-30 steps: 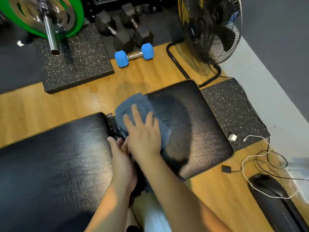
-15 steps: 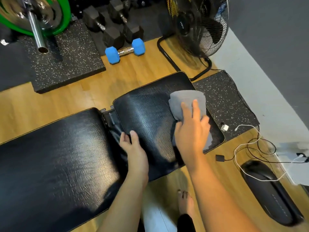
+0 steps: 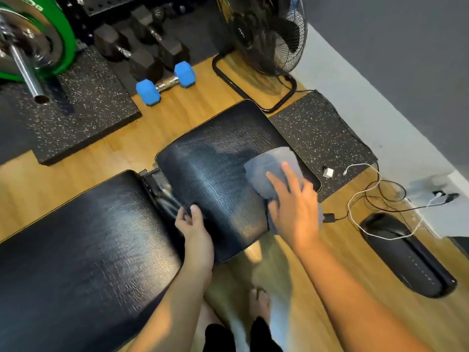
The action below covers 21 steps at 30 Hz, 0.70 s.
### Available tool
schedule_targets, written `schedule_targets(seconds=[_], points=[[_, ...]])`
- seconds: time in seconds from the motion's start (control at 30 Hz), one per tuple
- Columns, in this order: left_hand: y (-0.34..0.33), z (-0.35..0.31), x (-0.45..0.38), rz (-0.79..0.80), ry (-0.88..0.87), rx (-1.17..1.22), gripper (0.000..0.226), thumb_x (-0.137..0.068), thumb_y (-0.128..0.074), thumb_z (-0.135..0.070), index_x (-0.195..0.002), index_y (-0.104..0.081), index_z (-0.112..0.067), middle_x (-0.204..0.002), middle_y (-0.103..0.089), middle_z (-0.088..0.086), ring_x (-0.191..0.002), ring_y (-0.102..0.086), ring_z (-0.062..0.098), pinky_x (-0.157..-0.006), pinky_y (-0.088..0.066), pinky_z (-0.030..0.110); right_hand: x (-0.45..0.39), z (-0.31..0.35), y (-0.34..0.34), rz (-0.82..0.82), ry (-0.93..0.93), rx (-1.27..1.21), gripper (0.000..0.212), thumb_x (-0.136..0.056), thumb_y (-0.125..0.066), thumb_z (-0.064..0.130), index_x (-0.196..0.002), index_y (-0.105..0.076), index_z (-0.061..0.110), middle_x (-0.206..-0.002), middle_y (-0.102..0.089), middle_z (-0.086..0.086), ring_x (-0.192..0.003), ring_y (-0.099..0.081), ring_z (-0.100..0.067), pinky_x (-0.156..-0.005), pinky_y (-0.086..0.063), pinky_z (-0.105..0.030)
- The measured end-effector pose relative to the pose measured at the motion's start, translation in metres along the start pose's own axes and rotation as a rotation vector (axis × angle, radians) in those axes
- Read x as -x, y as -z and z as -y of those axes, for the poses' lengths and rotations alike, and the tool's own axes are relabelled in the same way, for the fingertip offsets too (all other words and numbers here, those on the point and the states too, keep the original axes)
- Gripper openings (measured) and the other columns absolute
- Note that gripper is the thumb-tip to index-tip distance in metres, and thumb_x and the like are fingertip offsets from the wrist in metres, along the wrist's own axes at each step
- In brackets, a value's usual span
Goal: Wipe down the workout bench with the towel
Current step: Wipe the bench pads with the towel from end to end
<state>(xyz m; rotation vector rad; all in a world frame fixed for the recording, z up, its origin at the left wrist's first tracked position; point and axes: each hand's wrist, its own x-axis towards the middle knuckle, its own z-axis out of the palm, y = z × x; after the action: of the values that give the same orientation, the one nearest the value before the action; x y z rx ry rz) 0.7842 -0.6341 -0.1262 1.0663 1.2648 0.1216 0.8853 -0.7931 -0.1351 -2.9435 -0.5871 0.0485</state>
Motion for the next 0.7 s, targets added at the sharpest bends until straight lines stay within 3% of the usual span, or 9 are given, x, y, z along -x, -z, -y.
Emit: schedule_targets(seconds=[0.1,0.23,0.3,0.4,0.53,0.6,0.7], points=[[-0.002,0.008,0.001,0.044,-0.006,0.001,0.057,-0.102,-0.038,-0.045,-0.153,-0.021,-0.025,-0.162,-0.024,0.003,-0.147,-0.025,0.014,-0.114,-0.018,0.024,-0.028,-0.018,0.006,-0.020,-0.142,-0.052,0.058,-0.077,-0.064,0.014,-0.133,-0.054,0.027,-0.153,-0.041,-0.007,-0.102,-0.050,-0.046,-0.085,-0.044,-0.051],[0.007,0.012,-0.004,0.025,0.023,0.085,0.073,-0.083,-0.046,-0.065,-0.143,-0.032,-0.027,-0.153,-0.039,0.009,-0.142,-0.037,0.019,-0.121,-0.022,0.044,-0.014,0.015,0.005,-0.064,-0.208,-0.085,0.062,-0.071,-0.067,0.010,-0.130,-0.058,0.024,-0.151,-0.043,-0.009,-0.102,-0.048,-0.045,-0.083,-0.046,-0.050],[0.011,0.015,-0.005,0.027,0.052,0.102,0.060,-0.088,-0.043,-0.064,-0.136,-0.037,-0.029,-0.138,-0.050,0.001,-0.128,-0.047,0.012,-0.118,-0.027,0.037,0.014,0.040,0.000,-0.054,-0.093,-0.069,0.065,-0.066,-0.069,0.015,-0.129,-0.061,0.024,-0.150,-0.045,-0.011,-0.108,-0.046,-0.042,-0.085,-0.048,-0.049],[0.008,0.011,-0.008,0.006,0.053,0.153,0.035,-0.099,-0.033,-0.058,-0.126,-0.035,-0.035,-0.124,-0.050,-0.012,-0.109,-0.049,0.001,-0.107,-0.031,0.030,0.064,0.070,-0.011,0.037,0.125,-0.051,0.062,-0.073,-0.066,0.025,-0.133,-0.054,0.034,-0.154,-0.040,-0.004,-0.117,-0.050,-0.048,-0.088,-0.046,-0.050],[0.011,0.013,-0.007,-0.018,0.058,0.148,0.040,-0.099,-0.032,-0.058,-0.127,-0.037,-0.029,-0.110,-0.054,-0.017,-0.110,-0.052,0.008,-0.104,-0.038,0.035,0.106,0.083,-0.025,0.091,0.293,-0.032,0.044,-0.090,-0.049,0.027,-0.133,-0.052,0.036,-0.157,-0.036,0.000,-0.123,-0.048,-0.049,-0.096,-0.042,-0.053],[0.013,0.018,-0.006,-0.017,0.036,0.077,0.047,-0.098,-0.033,-0.059,-0.130,-0.039,-0.024,-0.109,-0.054,-0.018,-0.113,-0.053,0.008,-0.104,-0.040,0.036,0.110,0.076,-0.024,0.087,0.347,-0.013,0.042,-0.091,-0.045,0.027,-0.131,-0.053,0.038,-0.156,-0.037,0.002,-0.123,-0.050,-0.048,-0.095,-0.044,-0.052],[0.017,0.025,-0.003,-0.019,0.052,0.081,0.038,-0.100,-0.034,-0.053,-0.124,-0.040,-0.025,-0.107,-0.054,-0.016,-0.108,-0.055,0.006,-0.097,-0.043,0.034,0.091,0.052,-0.018,0.087,0.477,0.027,0.049,-0.085,-0.045,0.024,-0.131,-0.053,0.038,-0.155,-0.039,0.001,-0.119,-0.053,-0.046,-0.089,-0.046,-0.048]])
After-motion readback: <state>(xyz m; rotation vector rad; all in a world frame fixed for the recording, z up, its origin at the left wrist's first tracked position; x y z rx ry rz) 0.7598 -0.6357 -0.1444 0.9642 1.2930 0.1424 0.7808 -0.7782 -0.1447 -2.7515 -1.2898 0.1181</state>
